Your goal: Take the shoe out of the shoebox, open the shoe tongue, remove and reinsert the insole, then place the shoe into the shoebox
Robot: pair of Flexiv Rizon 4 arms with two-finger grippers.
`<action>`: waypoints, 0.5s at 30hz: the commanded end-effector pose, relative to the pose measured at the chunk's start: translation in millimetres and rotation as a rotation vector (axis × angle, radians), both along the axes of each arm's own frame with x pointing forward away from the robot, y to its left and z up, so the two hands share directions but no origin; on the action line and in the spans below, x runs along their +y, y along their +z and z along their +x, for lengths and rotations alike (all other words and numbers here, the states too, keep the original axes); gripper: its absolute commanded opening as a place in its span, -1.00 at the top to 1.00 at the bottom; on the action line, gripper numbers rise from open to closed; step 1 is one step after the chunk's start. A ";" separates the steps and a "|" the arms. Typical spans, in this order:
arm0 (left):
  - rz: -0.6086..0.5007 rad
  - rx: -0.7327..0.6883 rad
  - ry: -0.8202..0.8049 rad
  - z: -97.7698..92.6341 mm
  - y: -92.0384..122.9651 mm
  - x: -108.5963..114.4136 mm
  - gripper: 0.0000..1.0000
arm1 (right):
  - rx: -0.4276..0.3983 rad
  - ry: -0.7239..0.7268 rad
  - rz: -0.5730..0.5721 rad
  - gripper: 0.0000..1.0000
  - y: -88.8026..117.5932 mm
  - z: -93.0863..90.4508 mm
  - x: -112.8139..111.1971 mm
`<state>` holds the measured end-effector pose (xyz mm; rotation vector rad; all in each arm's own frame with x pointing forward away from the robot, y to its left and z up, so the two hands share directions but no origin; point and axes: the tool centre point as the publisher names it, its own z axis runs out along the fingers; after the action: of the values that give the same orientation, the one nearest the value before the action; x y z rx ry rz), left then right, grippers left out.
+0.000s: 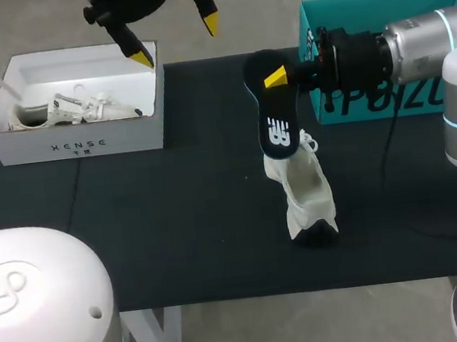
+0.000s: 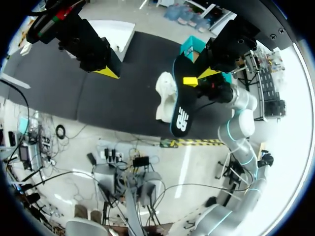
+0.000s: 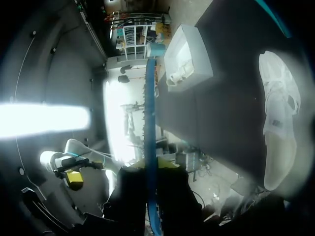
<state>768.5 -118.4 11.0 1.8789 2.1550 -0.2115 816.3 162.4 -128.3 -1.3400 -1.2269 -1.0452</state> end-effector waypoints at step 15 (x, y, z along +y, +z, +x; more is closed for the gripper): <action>0.201 -0.017 -0.172 85.1 11.4 -42.7 -1.00 | 0.001 0.001 0.000 1.00 -0.3 0.6 0.7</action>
<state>838.4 -154.0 16.1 2.0984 1.9993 -0.0719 816.2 162.5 -128.3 -1.3398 -1.2270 -1.0451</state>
